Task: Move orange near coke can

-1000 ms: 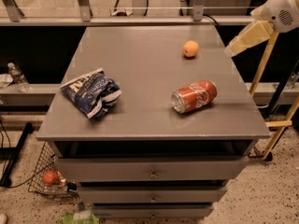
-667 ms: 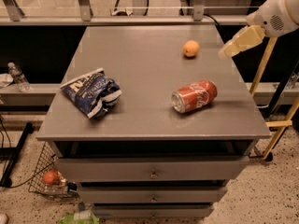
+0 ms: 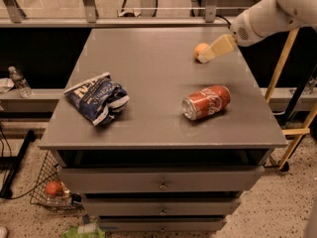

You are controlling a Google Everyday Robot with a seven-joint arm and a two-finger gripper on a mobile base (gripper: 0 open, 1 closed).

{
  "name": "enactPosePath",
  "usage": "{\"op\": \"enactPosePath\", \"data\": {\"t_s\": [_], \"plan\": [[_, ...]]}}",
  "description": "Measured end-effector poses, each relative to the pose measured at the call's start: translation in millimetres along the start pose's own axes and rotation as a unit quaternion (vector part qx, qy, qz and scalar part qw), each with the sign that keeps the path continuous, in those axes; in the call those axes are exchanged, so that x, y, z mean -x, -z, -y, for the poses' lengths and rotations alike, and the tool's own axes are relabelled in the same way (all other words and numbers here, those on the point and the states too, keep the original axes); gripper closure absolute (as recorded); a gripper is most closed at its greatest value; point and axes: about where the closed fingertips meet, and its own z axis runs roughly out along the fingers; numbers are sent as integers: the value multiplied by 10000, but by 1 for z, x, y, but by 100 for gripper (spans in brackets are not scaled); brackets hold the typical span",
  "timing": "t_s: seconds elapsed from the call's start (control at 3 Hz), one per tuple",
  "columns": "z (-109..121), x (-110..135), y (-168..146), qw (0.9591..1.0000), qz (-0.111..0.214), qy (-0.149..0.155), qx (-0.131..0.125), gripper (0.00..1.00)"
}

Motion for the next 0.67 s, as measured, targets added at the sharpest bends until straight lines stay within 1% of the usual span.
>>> {"op": "enactPosePath", "data": {"t_s": [0.33,0.67], "plan": [[4,13,-36,9990,9,-262,-352,0],[7,15,-62,9973,-73,-483,-539,0]]}}
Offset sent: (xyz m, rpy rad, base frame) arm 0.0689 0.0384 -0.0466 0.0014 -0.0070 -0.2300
